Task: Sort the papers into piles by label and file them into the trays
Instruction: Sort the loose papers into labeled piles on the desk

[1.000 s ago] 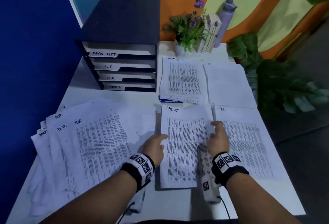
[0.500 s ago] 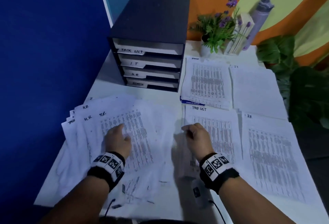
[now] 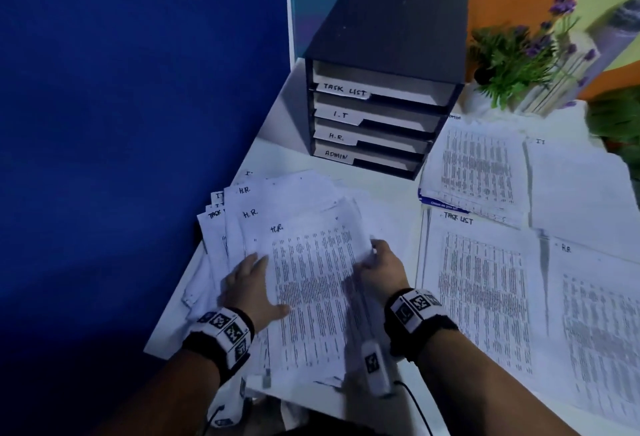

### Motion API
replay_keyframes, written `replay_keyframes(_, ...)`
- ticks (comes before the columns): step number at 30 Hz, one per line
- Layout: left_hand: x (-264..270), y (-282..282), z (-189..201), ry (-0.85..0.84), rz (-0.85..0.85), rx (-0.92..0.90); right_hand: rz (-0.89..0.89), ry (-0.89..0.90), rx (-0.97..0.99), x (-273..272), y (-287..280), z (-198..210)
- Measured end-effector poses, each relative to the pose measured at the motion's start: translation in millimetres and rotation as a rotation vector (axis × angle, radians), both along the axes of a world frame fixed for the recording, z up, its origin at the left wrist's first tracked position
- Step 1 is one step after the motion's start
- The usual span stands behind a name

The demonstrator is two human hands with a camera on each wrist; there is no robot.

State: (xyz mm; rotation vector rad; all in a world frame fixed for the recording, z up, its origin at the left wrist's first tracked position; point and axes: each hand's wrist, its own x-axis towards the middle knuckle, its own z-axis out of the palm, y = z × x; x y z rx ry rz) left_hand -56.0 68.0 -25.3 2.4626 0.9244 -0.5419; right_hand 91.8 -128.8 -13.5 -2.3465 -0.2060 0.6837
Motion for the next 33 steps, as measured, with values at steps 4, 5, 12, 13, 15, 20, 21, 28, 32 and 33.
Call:
replay_keyframes(4, 4, 9, 0, -0.194, 0.178, 0.0, -0.12, -0.1, -0.065, 2, -15, -6)
replay_keyframes(5, 7, 11, 1, -0.216, 0.246, -0.005, -0.156, -0.122, -0.061, 3, -19, -6)
replay_keyframes(12, 38, 12, 3, -0.328, 0.456, -0.186, -0.183, -0.093, 0.014, 7, -22, -5)
replay_keyframes(13, 41, 11, 3, -0.365, 0.508, -0.229, -0.171, -0.072, 0.019, 6, -21, -8)
replay_keyframes(15, 45, 10, 2, -0.396, 0.564, -0.274, -0.173, -0.046, 0.047, 1, -20, -11)
replay_keyframes(20, 42, 6, 1, -0.252, 0.344, -0.039, -0.212, -0.008, 0.177, -4, -18, 5)
replay_keyframes(21, 40, 6, 0, -0.225, 0.35, -0.013, -0.201, -0.057, 0.123, -2, -18, 9)
replay_keyframes(28, 33, 33, -4, -0.198, 0.515, -0.111, -0.407, -0.161, 0.035, 20, -41, 22)
replay_keyframes(32, 34, 40, -2, -0.221, 0.534, -0.147, -0.509, -0.027, 0.231, 14, -38, 13)
replay_keyframes(33, 33, 40, -2, -0.248, 0.552, -0.169, -0.512, 0.024, 0.278, 11, -35, 12)
